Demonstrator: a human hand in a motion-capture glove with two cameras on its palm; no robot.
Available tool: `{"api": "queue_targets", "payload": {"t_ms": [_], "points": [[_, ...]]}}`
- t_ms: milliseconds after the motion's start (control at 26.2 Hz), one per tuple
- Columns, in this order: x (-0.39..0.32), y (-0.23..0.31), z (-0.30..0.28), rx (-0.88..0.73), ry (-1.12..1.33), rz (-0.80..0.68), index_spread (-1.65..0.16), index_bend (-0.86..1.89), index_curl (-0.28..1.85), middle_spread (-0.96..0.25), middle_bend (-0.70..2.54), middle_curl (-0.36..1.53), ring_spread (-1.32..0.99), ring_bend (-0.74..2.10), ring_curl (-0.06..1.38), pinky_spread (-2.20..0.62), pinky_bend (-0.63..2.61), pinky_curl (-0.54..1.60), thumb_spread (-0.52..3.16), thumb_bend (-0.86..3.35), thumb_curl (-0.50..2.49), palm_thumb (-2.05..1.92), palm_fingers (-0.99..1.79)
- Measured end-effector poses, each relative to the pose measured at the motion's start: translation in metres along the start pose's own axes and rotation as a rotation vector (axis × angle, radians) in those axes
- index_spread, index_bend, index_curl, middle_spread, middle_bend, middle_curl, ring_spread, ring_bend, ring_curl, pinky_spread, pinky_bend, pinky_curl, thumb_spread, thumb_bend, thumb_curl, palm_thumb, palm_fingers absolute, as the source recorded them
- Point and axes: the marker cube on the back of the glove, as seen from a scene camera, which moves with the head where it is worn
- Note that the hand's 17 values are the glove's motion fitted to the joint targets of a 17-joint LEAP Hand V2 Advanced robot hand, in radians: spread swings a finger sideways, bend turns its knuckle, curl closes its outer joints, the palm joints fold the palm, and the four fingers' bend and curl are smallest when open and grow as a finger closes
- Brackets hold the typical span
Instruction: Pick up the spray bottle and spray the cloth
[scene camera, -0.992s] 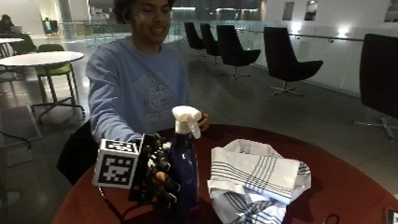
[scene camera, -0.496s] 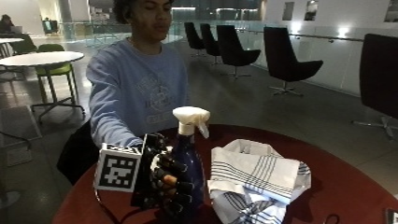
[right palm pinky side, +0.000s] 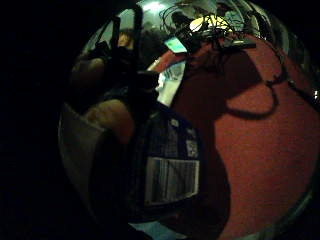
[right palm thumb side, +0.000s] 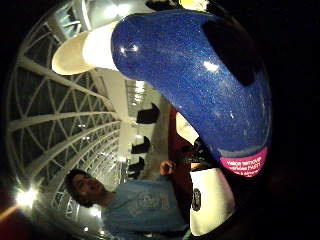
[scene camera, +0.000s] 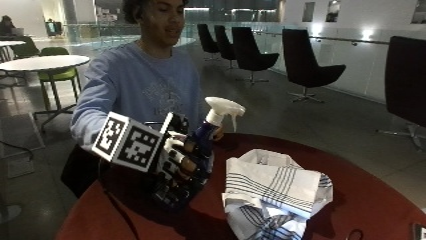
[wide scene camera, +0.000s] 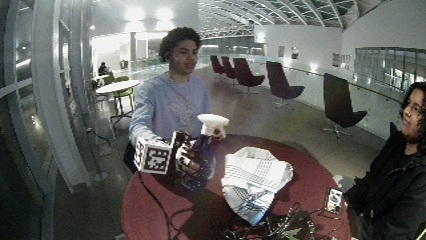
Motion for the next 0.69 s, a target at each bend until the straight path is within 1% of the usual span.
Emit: {"api": "queue_targets", "payload": {"t_ms": [115,267,420,687], "points": [[-0.006,0.002,0.001,-0.138,0.096,0.049,-0.30,0.12,0.22,-0.03,0.34,0.37,0.09,0.55,0.33,0.30,0.43,0.32,0.80,0.08,0.54,0.94,0.76],[-0.010,0.003,0.005,-0.289,0.126,0.125,-0.30,0.11,0.23,-0.03,0.33,0.37,0.09,0.54,0.33,0.30,0.42,0.32,0.79,0.06,0.57,0.95,0.77],[-0.014,0.004,0.012,-0.350,0.102,0.175,-0.30,0.11,0.23,-0.03,0.32,0.38,0.10,0.53,0.33,0.30,0.41,0.33,0.77,0.05,0.60,0.96,0.78],[-0.013,0.016,0.015,-0.404,0.052,0.224,-0.30,0.10,0.23,-0.03,0.31,0.38,0.10,0.52,0.33,0.30,0.41,0.34,0.76,0.01,0.64,0.95,0.79]]}}
